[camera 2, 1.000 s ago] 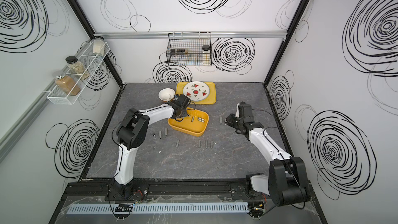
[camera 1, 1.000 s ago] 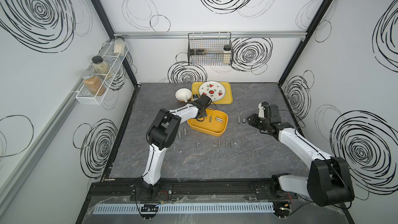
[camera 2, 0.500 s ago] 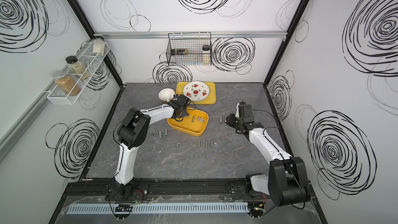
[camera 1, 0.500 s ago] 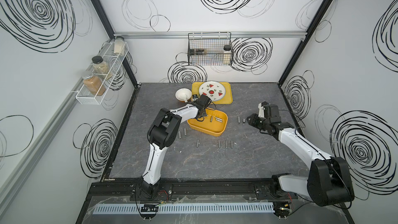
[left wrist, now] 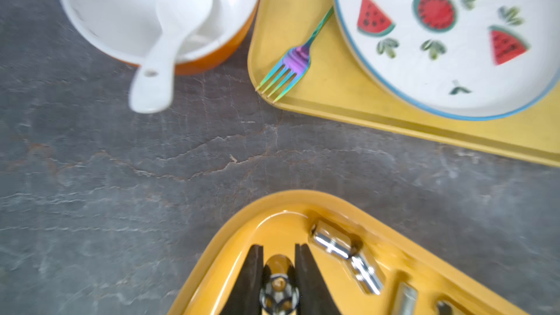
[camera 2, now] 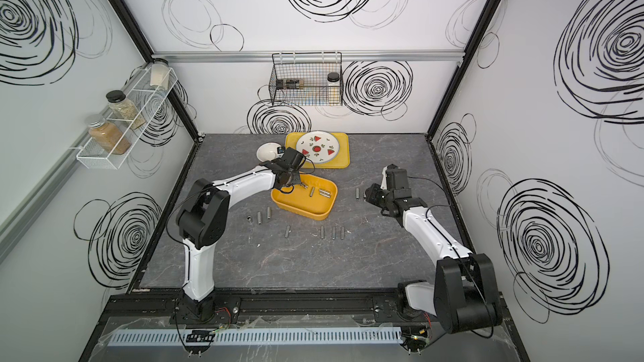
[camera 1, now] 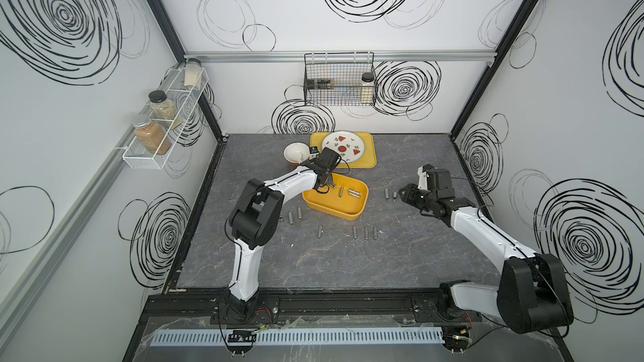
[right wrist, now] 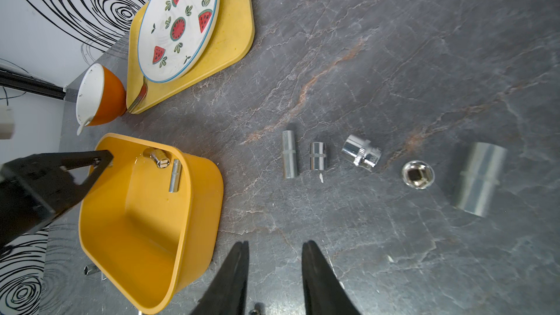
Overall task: Take out the socket from the storage box
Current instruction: Pick up the socket head from the storage box, then place the socket head at the center of the board.
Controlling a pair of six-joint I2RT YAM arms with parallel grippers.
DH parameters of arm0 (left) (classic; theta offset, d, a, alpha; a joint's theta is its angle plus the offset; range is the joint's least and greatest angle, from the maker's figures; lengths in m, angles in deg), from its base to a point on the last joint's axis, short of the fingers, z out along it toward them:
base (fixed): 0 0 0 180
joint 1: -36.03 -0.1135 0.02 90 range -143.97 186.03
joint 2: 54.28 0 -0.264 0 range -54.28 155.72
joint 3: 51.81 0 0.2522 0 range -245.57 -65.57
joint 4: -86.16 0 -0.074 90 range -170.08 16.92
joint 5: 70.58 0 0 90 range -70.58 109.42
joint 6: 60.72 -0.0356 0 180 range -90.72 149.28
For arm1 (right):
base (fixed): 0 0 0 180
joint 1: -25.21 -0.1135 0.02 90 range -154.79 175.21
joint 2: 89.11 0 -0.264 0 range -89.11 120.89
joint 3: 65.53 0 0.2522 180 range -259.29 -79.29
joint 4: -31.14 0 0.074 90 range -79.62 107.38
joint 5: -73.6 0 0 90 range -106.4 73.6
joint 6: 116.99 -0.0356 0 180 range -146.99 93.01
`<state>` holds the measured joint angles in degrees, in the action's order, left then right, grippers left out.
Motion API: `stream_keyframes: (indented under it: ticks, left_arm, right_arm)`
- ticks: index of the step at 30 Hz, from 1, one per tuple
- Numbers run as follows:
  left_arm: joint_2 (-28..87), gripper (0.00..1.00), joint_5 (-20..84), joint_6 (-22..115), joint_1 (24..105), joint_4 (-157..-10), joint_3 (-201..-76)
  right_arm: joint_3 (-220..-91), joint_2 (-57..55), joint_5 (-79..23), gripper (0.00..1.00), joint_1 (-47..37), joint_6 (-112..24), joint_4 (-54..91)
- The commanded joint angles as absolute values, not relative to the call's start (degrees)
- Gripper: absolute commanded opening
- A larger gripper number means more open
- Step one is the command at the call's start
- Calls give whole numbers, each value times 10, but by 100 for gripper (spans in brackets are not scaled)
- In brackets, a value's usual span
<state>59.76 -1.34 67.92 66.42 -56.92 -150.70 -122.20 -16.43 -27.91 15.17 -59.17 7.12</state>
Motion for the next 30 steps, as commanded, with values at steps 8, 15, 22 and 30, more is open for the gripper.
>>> stream_keyframes:
  ticks: [8, 15, 22, 30]
  left_arm:
    - [342, 8, -47, 716, 629, -565, -1278]
    - [200, 10, -62, 757, 587, -586, -1101]
    - [177, 11, -53, 772, 559, -625, -1007]
    - [209, 14, -38, 764, 549, -654, -987]
  right_arm:
    - [-1212, -187, -285, 34, 146, -599, 82]
    - [-1209, -182, -277, 34, 143, -605, 89]
    - [-1212, -177, -272, 34, 141, -602, 85]
    - [-1213, -164, -269, 34, 141, -605, 88]
